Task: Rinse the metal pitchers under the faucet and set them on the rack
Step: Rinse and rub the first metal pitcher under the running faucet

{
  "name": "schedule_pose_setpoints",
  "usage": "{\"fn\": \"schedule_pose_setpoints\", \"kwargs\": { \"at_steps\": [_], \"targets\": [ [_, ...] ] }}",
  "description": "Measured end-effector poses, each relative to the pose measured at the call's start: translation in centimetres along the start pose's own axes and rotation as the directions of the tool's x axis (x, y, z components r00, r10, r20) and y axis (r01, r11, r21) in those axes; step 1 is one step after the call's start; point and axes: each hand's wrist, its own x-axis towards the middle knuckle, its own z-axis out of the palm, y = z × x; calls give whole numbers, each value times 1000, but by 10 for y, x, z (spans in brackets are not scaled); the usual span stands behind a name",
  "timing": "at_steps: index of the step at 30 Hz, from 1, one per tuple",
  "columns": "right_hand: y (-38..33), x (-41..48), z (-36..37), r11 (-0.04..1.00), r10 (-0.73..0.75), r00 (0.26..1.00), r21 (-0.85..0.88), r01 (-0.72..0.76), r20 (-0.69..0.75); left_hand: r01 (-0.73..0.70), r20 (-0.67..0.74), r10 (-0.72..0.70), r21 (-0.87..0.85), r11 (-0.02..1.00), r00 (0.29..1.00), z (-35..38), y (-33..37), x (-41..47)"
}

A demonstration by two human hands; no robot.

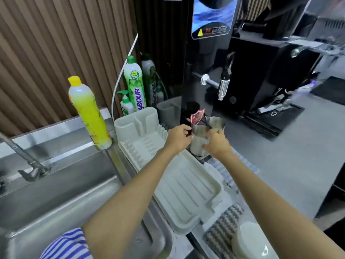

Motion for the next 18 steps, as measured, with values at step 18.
{"fn": "schedule_pose_setpoints", "kwargs": {
  "at_steps": [18],
  "targets": [
    [24, 7, 12, 979, -205, 973, -4, 206, -108, 46, 14, -45, -73, 996, 999, 25, -2, 17]
  ]
}}
